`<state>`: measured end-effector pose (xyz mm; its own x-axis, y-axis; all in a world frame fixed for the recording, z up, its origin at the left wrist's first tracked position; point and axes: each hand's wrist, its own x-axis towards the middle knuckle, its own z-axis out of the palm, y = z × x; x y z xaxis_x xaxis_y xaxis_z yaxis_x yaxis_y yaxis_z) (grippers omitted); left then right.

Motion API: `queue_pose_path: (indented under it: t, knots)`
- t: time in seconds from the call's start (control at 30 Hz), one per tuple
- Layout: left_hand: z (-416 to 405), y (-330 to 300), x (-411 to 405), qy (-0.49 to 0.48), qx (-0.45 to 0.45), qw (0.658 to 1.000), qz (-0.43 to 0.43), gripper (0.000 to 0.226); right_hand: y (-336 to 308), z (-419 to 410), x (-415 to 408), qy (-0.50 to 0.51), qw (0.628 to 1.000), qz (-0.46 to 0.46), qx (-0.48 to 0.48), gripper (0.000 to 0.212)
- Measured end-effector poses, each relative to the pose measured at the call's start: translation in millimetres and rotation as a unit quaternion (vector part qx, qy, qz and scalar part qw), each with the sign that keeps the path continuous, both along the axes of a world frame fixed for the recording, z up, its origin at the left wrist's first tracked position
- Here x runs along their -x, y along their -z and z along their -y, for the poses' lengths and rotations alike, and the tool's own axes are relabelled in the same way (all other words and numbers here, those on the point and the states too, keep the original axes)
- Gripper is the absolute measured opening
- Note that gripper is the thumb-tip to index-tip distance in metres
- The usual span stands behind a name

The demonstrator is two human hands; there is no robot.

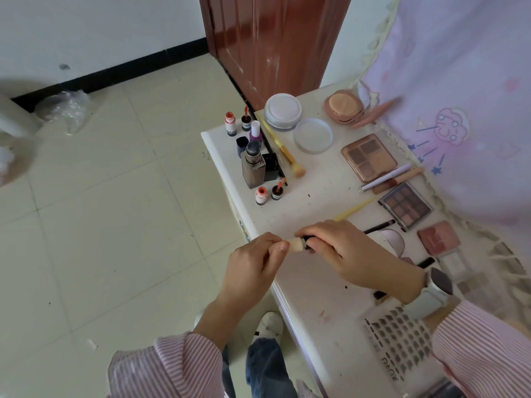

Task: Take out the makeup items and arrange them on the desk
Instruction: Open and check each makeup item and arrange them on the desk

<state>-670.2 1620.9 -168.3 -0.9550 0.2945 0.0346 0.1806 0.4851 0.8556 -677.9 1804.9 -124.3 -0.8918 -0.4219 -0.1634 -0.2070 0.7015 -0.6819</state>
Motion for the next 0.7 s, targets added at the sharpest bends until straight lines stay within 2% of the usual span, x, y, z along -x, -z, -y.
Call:
queue_pose_path:
  t: [0.17, 0.27, 0.37, 0.47, 0.6, 0.7]
  knots:
    - [12.5, -3.0, 2.8, -0.016, -0.059, 0.991, 0.117, 0.029, -0.5, -19.5, 11.9, -0.060, 0.988, -0.048, -0.134, 0.025]
    - [23.6, -3.2, 7.3, -0.039, -0.119, 0.980, 0.152, 0.028, -4.0, -31.5, 17.8, 0.004, 0.988, -0.066, -0.143, 0.024]
    - [26.9, -1.9, 10.7, -0.073, -0.203, 0.959, 0.185, 0.031, -2.5, -32.3, 18.6, 0.132, 0.988, -0.049, -0.056, 0.034]
    - [23.9, -0.4, 9.2, -0.087, -0.255, 0.940, 0.208, 0.030, 1.7, -24.6, 18.5, 0.229, 0.972, 0.013, 0.046, 0.039]
    - [15.9, 0.3, 5.6, -0.089, -0.241, 0.948, 0.188, 0.024, 7.6, -18.1, 20.6, 0.282, 0.934, 0.105, 0.194, 0.039]
    - [8.1, 3.1, 4.1, -0.132, -0.210, 0.958, 0.144, 0.014, 9.6, -14.2, 25.6, 0.273, 0.937, 0.098, 0.194, 0.028]
